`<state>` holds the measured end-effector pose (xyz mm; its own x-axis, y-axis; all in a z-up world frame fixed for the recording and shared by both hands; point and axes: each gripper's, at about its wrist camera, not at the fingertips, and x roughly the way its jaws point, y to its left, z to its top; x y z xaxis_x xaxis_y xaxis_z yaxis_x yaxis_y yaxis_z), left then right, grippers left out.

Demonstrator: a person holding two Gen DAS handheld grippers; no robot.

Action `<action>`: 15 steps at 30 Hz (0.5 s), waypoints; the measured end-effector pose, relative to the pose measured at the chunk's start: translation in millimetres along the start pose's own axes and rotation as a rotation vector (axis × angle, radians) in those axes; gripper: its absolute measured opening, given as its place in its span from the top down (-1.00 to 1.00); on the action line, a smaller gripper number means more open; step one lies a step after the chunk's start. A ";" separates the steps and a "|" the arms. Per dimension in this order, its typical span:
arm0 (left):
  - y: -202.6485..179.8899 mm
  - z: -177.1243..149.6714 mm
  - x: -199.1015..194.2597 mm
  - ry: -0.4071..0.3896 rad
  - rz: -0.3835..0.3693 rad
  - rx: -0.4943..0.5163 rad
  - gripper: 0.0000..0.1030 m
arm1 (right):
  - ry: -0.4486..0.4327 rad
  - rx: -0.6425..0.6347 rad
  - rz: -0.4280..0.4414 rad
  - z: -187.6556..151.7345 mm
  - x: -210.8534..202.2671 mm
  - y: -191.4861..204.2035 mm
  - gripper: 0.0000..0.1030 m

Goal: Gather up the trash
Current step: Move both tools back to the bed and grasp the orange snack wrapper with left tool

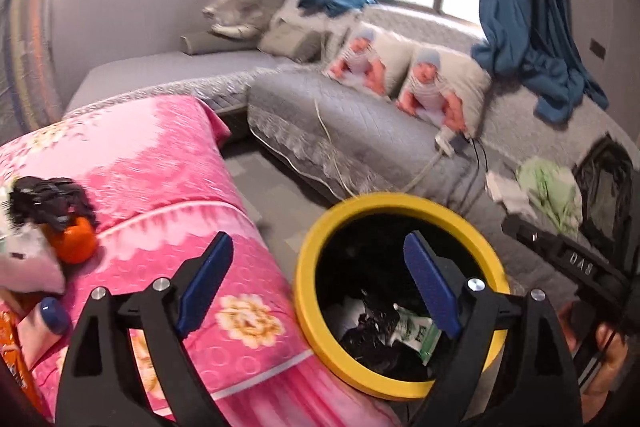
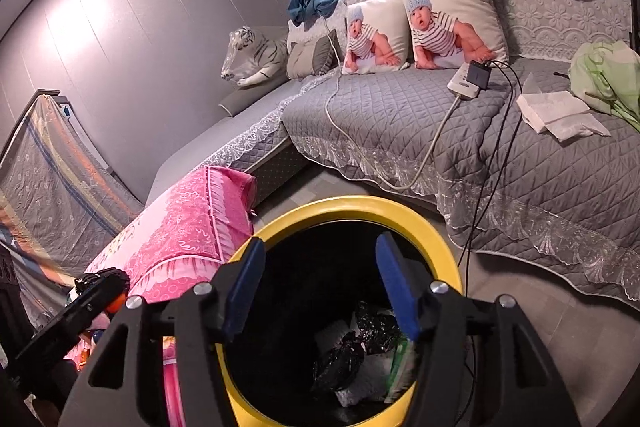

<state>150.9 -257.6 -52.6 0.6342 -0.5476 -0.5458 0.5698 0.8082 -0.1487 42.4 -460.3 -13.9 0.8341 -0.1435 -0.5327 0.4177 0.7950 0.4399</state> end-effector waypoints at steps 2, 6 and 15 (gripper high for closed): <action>9.7 3.6 -17.8 -0.040 0.027 -0.038 -0.64 | -0.010 -0.013 0.026 0.0 -3.4 5.0 -0.09; 25.1 11.0 -62.5 -0.132 0.060 -0.083 -0.68 | -0.023 -0.062 0.097 -2.4 -8.0 21.6 -0.12; 72.7 13.6 -188.8 -0.387 0.199 -0.092 -0.84 | -0.040 -0.256 0.255 -15.8 -20.9 94.8 -0.25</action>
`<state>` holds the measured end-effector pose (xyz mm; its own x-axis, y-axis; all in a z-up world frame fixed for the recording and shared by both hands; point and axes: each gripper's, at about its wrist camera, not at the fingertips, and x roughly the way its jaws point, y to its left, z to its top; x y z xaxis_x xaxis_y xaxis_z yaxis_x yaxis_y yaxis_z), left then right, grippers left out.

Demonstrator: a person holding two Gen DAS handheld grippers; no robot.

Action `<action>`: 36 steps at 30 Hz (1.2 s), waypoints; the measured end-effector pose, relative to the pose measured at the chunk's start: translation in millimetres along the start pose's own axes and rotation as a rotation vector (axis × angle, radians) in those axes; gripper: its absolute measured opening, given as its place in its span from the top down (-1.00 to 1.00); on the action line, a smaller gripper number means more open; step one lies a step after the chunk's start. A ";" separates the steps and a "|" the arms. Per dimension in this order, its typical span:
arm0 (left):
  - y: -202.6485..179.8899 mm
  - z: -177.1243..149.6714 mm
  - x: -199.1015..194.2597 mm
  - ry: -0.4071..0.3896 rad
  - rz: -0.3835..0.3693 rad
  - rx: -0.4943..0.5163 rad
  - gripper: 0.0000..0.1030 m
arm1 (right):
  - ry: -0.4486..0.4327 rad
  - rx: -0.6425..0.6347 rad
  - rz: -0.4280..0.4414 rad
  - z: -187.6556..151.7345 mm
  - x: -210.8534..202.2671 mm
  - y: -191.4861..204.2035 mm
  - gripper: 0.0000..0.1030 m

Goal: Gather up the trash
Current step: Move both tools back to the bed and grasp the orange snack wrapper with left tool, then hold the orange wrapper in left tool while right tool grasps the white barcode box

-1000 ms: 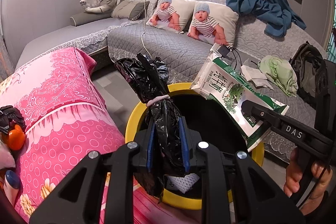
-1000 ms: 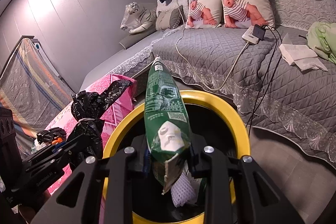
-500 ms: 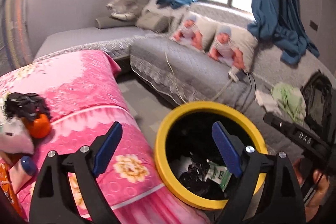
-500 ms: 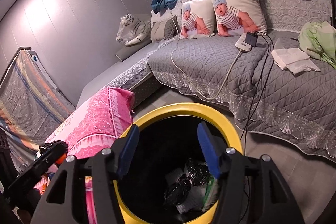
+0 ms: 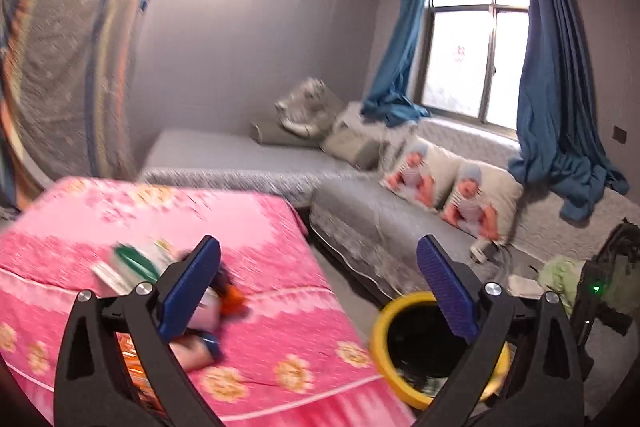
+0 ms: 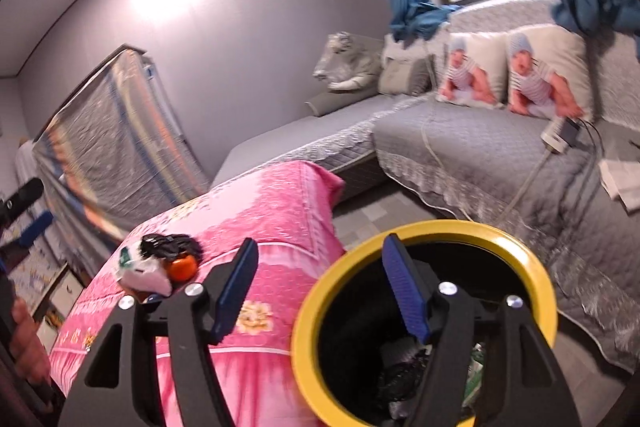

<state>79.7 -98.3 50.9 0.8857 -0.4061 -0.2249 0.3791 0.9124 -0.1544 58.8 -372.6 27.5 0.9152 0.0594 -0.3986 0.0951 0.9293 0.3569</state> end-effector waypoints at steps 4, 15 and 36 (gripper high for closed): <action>41.2 1.8 -38.6 -0.001 0.093 0.027 -0.84 | 0.015 -0.043 0.071 -1.3 4.6 27.7 -0.26; 130.0 -87.2 -31.8 0.323 0.278 0.022 -0.83 | 0.057 -0.140 0.192 -11.5 17.9 90.8 -0.27; 135.6 -121.5 19.2 0.464 0.235 0.028 0.54 | 0.045 -0.281 0.304 -21.7 10.5 136.7 -0.41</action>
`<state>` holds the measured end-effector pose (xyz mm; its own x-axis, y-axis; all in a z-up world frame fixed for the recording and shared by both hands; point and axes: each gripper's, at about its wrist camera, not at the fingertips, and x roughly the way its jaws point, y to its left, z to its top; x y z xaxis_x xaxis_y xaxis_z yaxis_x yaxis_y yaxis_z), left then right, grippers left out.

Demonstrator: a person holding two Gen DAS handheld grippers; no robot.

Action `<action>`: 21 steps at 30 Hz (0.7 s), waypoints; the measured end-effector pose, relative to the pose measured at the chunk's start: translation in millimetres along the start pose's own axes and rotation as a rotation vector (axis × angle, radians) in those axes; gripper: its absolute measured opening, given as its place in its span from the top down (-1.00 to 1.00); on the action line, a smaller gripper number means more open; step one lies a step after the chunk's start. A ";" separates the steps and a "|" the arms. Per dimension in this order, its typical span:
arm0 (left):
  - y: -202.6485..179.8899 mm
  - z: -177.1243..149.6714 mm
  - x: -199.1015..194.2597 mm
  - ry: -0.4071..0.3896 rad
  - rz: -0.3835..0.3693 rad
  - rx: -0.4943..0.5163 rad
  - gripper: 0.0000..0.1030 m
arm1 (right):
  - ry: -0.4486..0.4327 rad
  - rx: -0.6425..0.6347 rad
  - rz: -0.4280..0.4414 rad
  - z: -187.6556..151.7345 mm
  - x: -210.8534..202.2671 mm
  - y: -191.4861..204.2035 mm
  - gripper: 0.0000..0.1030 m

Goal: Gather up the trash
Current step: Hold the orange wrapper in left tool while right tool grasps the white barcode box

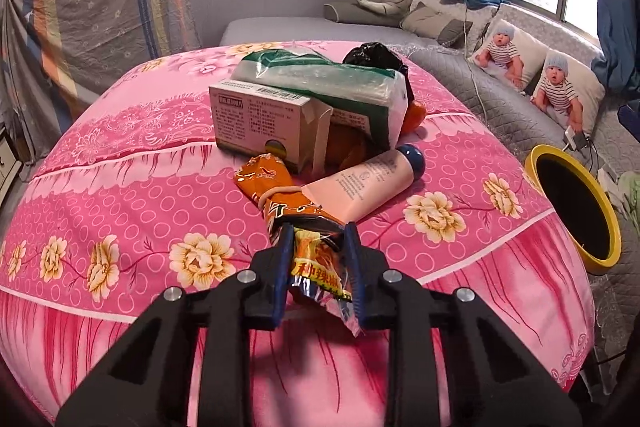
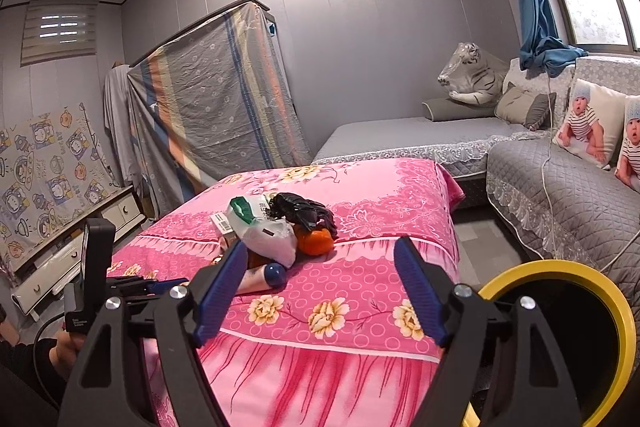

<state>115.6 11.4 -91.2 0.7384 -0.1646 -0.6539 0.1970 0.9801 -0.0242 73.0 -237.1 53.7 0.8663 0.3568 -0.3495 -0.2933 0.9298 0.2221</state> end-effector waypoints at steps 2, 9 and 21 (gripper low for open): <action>1.4 0.6 -2.4 -0.009 -0.002 -0.003 0.58 | -0.004 -0.005 0.008 0.2 -1.2 1.5 -0.41; 20.7 -1.5 -36.3 -0.110 -0.027 -0.060 0.61 | 0.012 -0.031 0.015 1.0 4.0 6.7 -0.46; 54.3 -8.1 -65.7 -0.180 -0.035 -0.192 0.62 | 0.148 -0.240 0.113 -12.6 69.0 57.4 -0.46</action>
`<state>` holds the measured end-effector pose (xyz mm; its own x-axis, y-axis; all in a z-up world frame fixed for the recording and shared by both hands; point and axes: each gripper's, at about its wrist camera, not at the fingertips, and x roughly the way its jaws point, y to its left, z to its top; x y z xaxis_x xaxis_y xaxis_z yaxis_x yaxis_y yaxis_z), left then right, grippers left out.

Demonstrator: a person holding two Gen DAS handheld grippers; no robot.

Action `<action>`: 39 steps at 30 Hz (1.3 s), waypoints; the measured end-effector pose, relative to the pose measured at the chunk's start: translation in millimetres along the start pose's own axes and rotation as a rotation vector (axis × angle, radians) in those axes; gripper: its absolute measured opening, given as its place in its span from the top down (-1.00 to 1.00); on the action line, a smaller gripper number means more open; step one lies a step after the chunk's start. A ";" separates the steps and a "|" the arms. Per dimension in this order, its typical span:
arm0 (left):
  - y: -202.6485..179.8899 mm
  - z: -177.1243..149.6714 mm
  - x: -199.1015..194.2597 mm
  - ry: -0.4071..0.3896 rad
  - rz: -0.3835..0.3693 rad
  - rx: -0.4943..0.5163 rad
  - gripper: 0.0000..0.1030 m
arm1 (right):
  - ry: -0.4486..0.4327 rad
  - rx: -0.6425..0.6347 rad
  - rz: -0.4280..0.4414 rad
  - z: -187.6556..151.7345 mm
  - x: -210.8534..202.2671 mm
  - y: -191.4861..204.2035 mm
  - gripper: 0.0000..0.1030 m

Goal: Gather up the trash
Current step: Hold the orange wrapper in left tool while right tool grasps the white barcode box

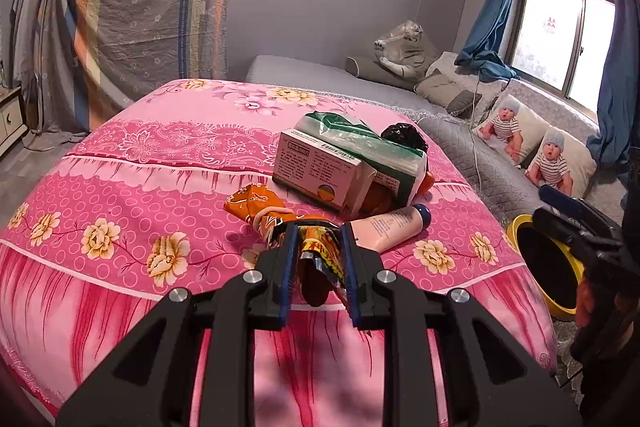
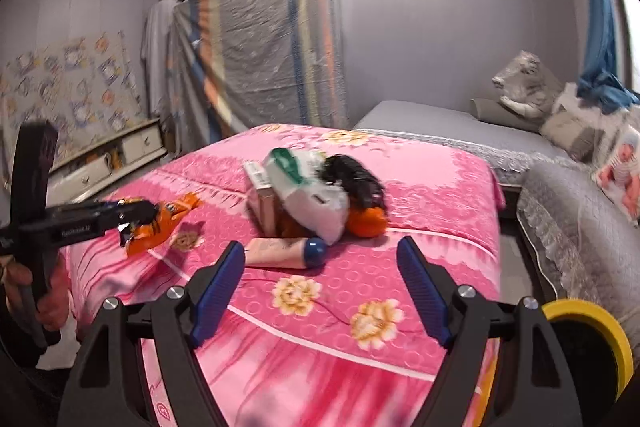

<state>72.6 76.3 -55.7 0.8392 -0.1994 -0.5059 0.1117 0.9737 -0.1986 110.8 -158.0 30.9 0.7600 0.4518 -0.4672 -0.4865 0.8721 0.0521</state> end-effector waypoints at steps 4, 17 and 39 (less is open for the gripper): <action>0.8 0.6 -0.7 -0.004 -0.014 -0.008 0.62 | 0.070 0.047 0.184 8.9 32.7 15.8 -0.46; 12.9 -1.7 -2.5 -0.005 -0.050 -0.044 0.61 | 0.260 0.260 0.271 31.3 139.7 35.1 -0.12; 23.8 -0.3 -5.5 -0.002 -0.049 -0.066 0.61 | 0.382 0.246 0.237 54.6 219.4 44.0 0.57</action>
<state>70.5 100.5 -57.9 0.8348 -0.2465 -0.4923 0.1174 0.9533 -0.2781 279.6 -10.2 -21.0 0.4068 0.5816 -0.7045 -0.4752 0.7933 0.3806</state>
